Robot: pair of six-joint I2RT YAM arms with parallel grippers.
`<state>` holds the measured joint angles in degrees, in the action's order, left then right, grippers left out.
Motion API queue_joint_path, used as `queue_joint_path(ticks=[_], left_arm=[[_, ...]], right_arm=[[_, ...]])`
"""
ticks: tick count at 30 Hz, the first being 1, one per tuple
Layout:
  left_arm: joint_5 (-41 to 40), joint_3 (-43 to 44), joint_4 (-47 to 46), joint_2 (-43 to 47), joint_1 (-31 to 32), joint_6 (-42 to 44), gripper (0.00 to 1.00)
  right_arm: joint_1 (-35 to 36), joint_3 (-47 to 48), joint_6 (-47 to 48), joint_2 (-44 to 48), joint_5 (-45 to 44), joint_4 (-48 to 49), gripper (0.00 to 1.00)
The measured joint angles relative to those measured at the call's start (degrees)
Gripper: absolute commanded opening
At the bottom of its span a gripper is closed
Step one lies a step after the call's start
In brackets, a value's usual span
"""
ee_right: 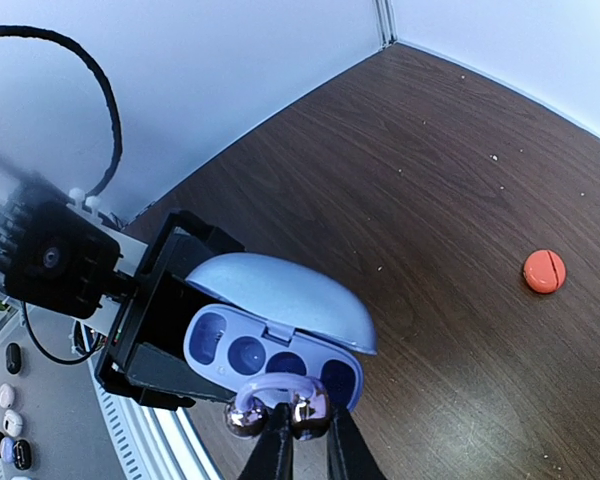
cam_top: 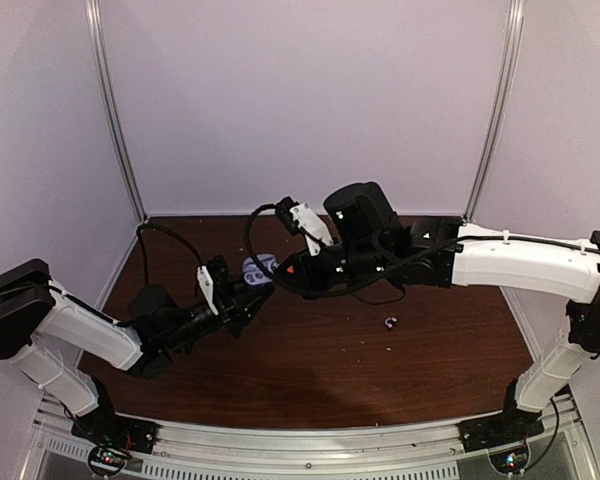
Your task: Insert the wireless bluetooth earbuds into the charging case
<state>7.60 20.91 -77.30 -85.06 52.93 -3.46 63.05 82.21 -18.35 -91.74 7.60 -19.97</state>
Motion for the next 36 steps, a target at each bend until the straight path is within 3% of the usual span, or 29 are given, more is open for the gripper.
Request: queue_joint_path(ticks=[14, 18, 25, 29, 36], left_arm=[[-0.35, -0.68, -3.74, -1.53, 0.00, -0.50, 0.00], [-0.35, -0.90, -4.07, -1.88, 0.00, -0.59, 0.00], [-0.33, -1.75, -5.40, -2.19, 0.00, -0.98, 0.00], [-0.31, -1.90, -6.19, -2.47, 0.00, -1.29, 0.00], [0.59, -2.60, -7.43, -2.71, 0.00, -2.56, 0.00]], right_arm=[[0.42, 2.93, -0.13, -2.10, -2.14, -3.02, 0.16], [0.48, 3.17, -0.13, -2.64, -2.32, -3.17, 0.23], [0.59, 3.58, -0.11, -3.15, -2.25, -3.82, 0.26], [0.59, 3.58, 0.00, -3.15, -2.16, -3.85, 0.32], [0.59, 1.68, 1.60, -1.14, -0.15, -2.43, 0.54]])
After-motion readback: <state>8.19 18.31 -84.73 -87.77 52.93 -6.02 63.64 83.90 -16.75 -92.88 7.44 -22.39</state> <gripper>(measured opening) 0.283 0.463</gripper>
